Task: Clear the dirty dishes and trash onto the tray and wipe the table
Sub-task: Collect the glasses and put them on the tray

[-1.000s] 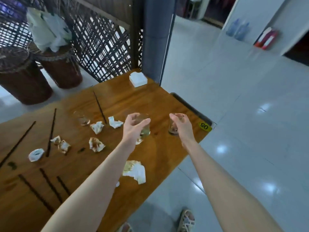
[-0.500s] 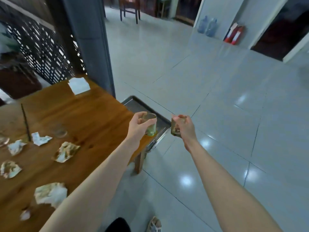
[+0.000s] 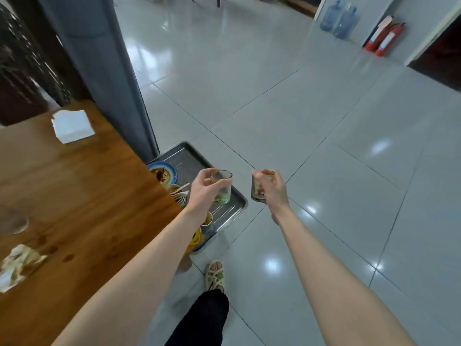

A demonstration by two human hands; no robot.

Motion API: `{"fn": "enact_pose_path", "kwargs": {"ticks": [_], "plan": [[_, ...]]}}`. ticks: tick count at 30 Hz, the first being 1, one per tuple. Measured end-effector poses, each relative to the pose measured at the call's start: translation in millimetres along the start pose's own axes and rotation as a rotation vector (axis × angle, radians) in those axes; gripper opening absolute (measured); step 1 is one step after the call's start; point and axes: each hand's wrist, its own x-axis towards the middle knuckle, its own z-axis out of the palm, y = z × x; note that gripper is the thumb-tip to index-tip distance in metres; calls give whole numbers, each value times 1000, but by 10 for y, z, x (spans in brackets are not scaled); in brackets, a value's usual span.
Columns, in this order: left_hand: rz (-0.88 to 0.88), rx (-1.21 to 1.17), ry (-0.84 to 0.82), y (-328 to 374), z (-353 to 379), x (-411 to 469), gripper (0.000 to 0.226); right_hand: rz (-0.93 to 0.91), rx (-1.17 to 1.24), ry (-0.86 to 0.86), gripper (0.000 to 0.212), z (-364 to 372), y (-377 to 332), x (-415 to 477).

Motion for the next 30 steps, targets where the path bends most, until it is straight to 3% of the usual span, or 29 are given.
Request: {"fn": "enact_pose_path", "kwargs": {"ticks": [15, 23, 30], "plan": [[-156, -113, 347, 220, -134, 1848, 50, 82, -207, -380, 61, 1018, -364, 2086], [-210, -191, 613, -125, -348, 2693, 50, 155, -292, -588, 31, 1723, -41, 3070], [-231, -298, 782, -509, -623, 3222, 61, 143, -342, -679, 30, 2262, 249, 3579]]}}
